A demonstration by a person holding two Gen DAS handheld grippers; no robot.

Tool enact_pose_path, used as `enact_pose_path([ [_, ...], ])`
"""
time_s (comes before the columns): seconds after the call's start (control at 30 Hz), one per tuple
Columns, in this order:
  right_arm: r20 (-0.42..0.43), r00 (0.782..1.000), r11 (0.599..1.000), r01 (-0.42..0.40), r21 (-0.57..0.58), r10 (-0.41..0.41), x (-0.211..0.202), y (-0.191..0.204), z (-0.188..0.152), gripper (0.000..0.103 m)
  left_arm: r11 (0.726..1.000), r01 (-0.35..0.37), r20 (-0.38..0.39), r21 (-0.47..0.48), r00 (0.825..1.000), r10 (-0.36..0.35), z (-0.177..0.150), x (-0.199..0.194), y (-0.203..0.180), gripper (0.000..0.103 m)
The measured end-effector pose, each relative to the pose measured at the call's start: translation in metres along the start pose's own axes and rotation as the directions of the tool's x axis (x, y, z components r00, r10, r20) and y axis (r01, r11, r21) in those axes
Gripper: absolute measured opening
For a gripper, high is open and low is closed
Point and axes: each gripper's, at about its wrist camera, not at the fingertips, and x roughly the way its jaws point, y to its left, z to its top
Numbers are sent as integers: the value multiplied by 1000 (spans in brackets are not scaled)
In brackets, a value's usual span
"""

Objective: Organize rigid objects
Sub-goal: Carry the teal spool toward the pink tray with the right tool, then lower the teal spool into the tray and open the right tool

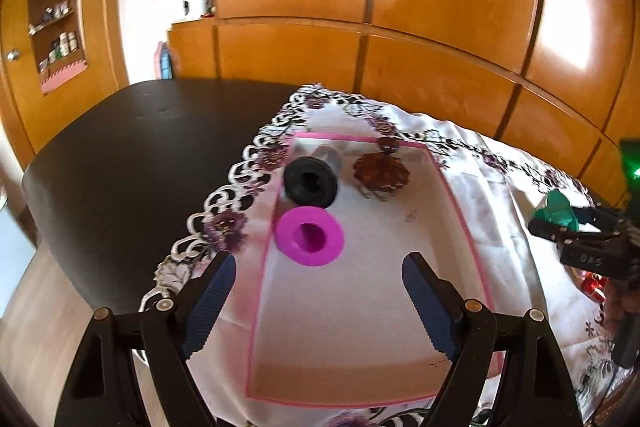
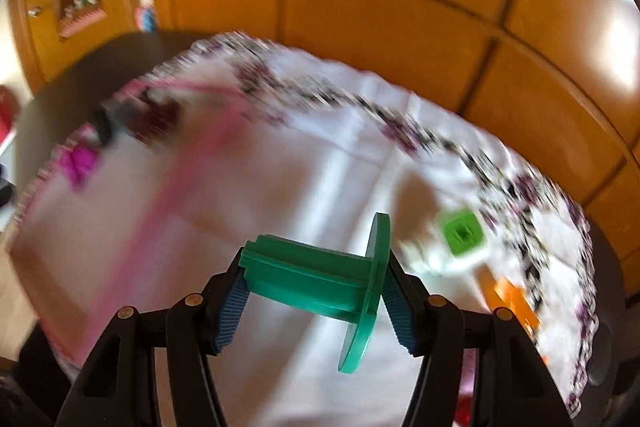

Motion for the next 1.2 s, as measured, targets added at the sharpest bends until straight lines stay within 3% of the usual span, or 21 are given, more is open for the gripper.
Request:
enact_pose_path([
  [0.13, 30, 994, 993, -101, -57, 103, -3, 46, 23, 62, 998, -24, -3, -50, 1000, 23, -1, -1, 22, 86],
  [0.27, -5, 984, 980, -177, -90, 177, 14, 84, 37, 62, 994, -49, -11, -96, 999, 48, -4, -1, 45, 86],
  [0.5, -94, 982, 983, -172, -56, 167, 75, 134, 59, 62, 985, -71, -26, -155, 997, 67, -8, 0, 69, 86],
  [0.6, -156, 970, 982, -189, -7, 186, 100, 140, 65, 64, 985, -70, -26, -158, 997, 67, -8, 1, 72, 86],
  [0.73, -172, 967, 982, -190, -7, 186, 111, 147, 65, 65, 986, -67, -29, -153, 998, 63, -9, 2, 71, 86],
  [1.2, -11, 984, 984, -180, -15, 179, 43, 122, 49, 67, 992, -68, -14, -108, 998, 67, -7, -6, 56, 86],
])
